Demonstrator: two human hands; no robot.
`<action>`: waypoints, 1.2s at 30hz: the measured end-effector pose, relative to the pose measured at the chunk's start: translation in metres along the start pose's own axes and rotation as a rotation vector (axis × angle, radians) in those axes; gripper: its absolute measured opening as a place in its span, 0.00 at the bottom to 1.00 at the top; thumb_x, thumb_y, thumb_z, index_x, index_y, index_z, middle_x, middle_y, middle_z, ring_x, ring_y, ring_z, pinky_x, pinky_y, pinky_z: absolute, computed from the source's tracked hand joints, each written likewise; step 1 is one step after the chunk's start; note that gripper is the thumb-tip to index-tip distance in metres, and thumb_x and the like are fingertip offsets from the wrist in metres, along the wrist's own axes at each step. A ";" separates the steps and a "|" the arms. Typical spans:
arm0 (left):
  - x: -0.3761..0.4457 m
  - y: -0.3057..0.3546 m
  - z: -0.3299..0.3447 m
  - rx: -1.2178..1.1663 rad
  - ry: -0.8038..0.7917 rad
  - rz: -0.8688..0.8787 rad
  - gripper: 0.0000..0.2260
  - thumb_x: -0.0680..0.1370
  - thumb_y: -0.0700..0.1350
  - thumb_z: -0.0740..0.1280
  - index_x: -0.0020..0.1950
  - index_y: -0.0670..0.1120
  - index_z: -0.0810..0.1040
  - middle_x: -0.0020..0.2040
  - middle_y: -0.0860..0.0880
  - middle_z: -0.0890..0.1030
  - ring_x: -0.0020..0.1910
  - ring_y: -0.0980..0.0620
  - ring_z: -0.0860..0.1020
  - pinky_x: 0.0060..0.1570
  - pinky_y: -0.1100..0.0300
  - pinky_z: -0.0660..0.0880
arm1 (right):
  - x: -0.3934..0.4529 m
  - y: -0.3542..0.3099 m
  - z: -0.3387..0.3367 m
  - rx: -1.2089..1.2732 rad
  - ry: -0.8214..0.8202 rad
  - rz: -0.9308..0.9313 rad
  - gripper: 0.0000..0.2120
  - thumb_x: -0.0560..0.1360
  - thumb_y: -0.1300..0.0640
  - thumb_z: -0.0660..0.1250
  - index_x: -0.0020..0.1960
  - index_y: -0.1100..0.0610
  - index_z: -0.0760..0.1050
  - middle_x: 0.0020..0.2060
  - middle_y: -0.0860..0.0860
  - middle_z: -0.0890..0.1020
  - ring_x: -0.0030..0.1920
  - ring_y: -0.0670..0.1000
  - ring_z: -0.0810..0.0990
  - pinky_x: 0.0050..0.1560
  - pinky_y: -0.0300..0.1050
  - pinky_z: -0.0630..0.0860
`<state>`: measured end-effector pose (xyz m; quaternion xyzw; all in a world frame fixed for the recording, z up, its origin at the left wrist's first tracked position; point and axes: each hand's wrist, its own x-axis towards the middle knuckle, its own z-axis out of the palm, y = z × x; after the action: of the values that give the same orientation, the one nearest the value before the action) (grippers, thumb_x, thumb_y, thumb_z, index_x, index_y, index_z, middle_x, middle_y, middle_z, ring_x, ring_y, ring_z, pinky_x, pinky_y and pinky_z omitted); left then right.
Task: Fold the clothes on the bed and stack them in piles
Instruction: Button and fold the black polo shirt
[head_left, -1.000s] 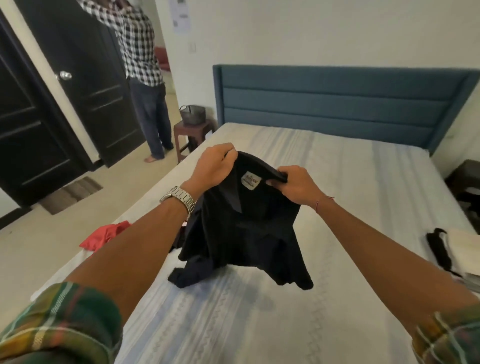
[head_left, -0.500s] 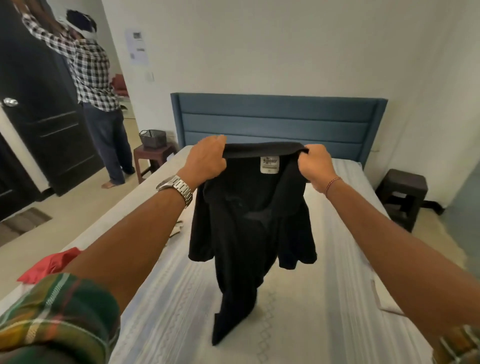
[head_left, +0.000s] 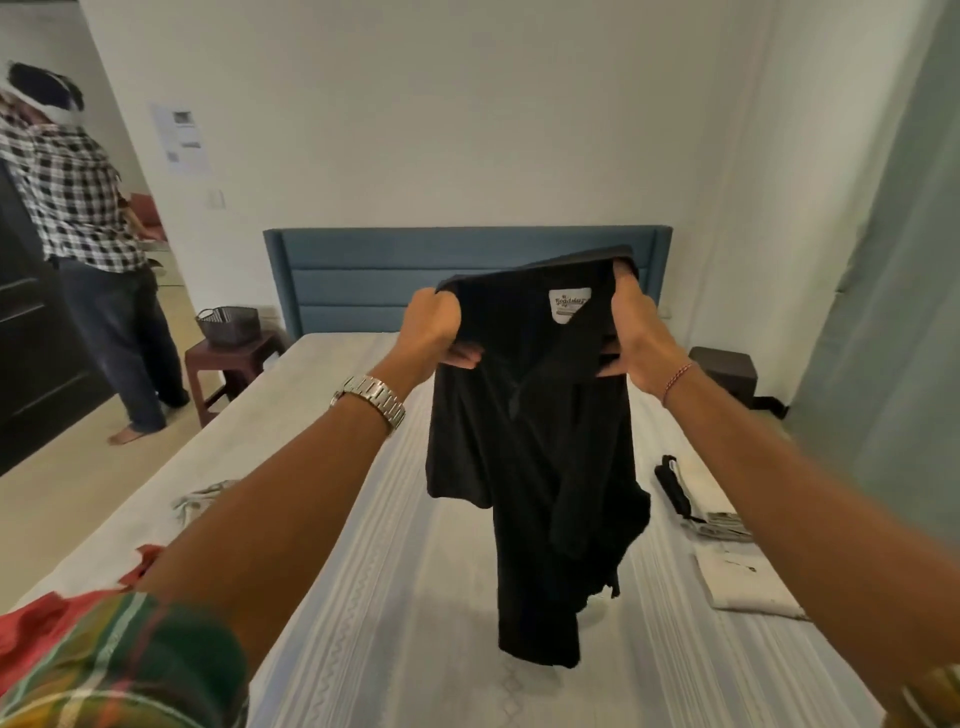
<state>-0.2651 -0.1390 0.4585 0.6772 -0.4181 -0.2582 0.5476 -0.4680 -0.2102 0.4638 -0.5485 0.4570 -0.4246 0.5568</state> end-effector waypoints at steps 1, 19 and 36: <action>0.002 0.001 0.003 -0.097 -0.095 -0.002 0.21 0.86 0.42 0.44 0.67 0.37 0.73 0.38 0.36 0.84 0.32 0.42 0.84 0.36 0.50 0.83 | -0.002 0.001 -0.003 -0.035 0.031 -0.006 0.38 0.78 0.26 0.51 0.75 0.52 0.68 0.65 0.54 0.78 0.63 0.61 0.77 0.60 0.70 0.75; -0.051 0.021 0.025 0.904 -0.182 0.699 0.16 0.77 0.45 0.71 0.56 0.46 0.65 0.41 0.51 0.75 0.40 0.47 0.76 0.34 0.60 0.64 | -0.039 0.014 -0.151 -0.898 0.118 -0.755 0.16 0.73 0.71 0.74 0.60 0.64 0.81 0.53 0.63 0.85 0.54 0.64 0.82 0.58 0.52 0.78; -0.118 0.041 0.092 0.283 0.057 0.593 0.11 0.83 0.54 0.65 0.49 0.46 0.75 0.42 0.51 0.77 0.40 0.55 0.76 0.41 0.64 0.69 | -0.077 -0.004 -0.219 -0.582 0.127 -0.600 0.17 0.80 0.48 0.68 0.55 0.63 0.81 0.48 0.60 0.84 0.49 0.61 0.82 0.54 0.59 0.78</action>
<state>-0.4120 -0.0896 0.4599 0.6022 -0.6132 -0.0077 0.5112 -0.6985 -0.1838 0.4749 -0.7643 0.4112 -0.4542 0.2012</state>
